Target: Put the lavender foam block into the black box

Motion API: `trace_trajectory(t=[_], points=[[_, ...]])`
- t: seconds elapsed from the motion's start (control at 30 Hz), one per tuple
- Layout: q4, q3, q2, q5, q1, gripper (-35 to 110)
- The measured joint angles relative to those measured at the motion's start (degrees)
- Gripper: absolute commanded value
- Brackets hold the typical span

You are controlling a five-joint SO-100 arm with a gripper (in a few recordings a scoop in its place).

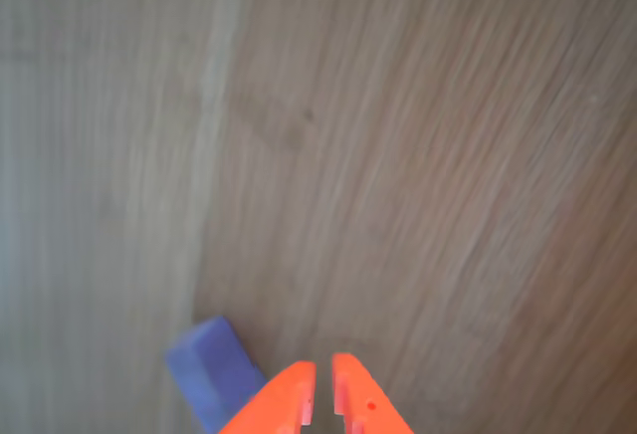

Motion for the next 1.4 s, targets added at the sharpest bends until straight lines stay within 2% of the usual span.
trace_trajectory(t=[0.17, 0.37, 1.13, 1.4], points=[[1.1, -7.2, -5.7, -6.1, 0.8, 0], [3.3, -11.5, -5.9, -8.3, -1.9, 0], [5.3, -15.5, -5.9, -8.4, -28.8, 0], [7.9, -19.8, -13.4, -3.8, -27.1, 0]])
